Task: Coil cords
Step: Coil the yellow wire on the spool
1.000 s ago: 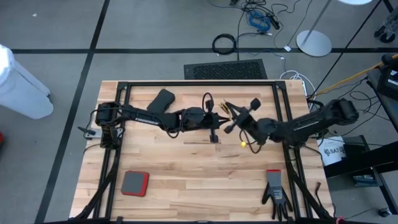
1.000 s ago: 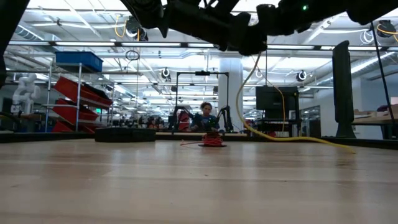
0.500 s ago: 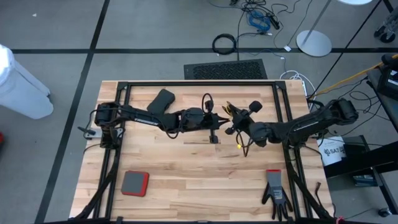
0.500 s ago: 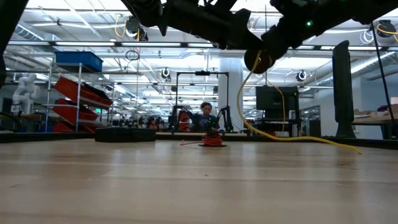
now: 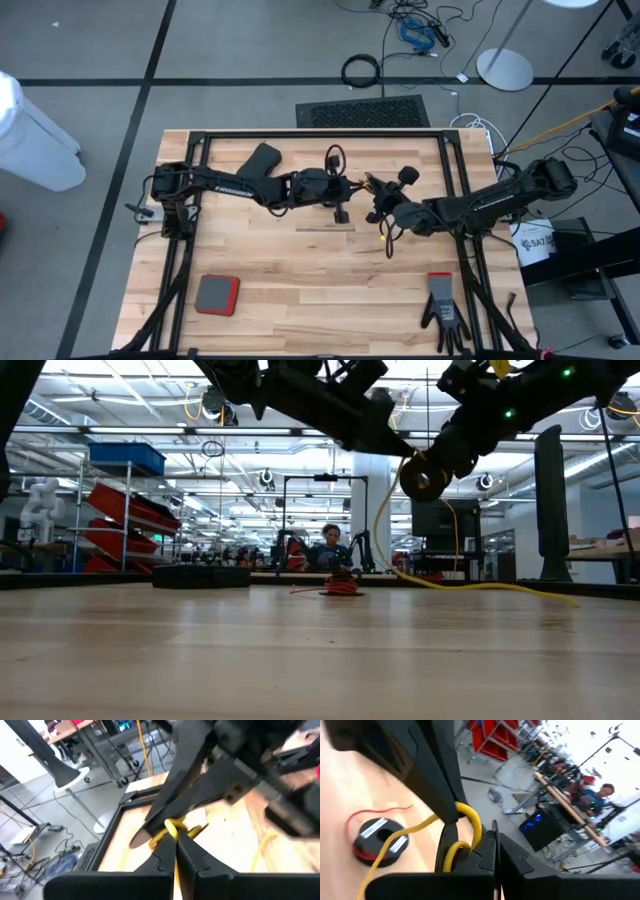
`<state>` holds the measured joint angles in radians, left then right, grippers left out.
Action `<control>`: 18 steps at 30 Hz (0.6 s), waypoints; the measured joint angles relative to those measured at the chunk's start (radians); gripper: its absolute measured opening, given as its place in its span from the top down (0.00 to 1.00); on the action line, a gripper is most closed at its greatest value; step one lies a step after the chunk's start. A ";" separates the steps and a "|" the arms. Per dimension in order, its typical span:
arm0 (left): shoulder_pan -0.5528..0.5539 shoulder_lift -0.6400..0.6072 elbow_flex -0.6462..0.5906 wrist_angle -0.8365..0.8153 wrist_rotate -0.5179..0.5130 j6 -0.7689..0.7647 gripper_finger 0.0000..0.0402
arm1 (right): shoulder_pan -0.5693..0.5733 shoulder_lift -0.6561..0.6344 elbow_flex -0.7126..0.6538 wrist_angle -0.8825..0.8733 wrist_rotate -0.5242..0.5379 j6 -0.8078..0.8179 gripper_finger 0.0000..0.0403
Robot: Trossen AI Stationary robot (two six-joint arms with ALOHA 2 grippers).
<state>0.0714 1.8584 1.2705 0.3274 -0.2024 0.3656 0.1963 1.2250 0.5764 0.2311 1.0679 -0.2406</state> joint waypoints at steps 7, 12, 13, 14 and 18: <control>0.012 0.000 0.000 -0.038 -0.004 0.047 0.97 | 0.018 -0.114 -0.001 -0.162 -0.114 0.151 1.00; 0.013 0.000 0.000 -0.032 0.020 0.069 0.97 | 0.035 -0.235 -0.001 -0.207 -0.205 0.194 1.00; 0.014 0.000 0.001 -0.027 0.028 0.069 0.97 | 0.037 -0.259 -0.001 -0.216 -0.221 0.201 1.00; 0.015 0.000 0.003 -0.023 0.039 0.069 0.97 | 0.039 -0.282 -0.001 -0.219 -0.236 0.207 1.00; 0.017 -0.002 0.004 -0.001 0.087 0.065 0.97 | 0.041 -0.348 -0.002 -0.222 -0.275 0.221 1.00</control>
<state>0.0887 1.8565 1.2743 0.3267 -0.1153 0.4303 0.2375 0.8768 0.5747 0.0088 0.7931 -0.0192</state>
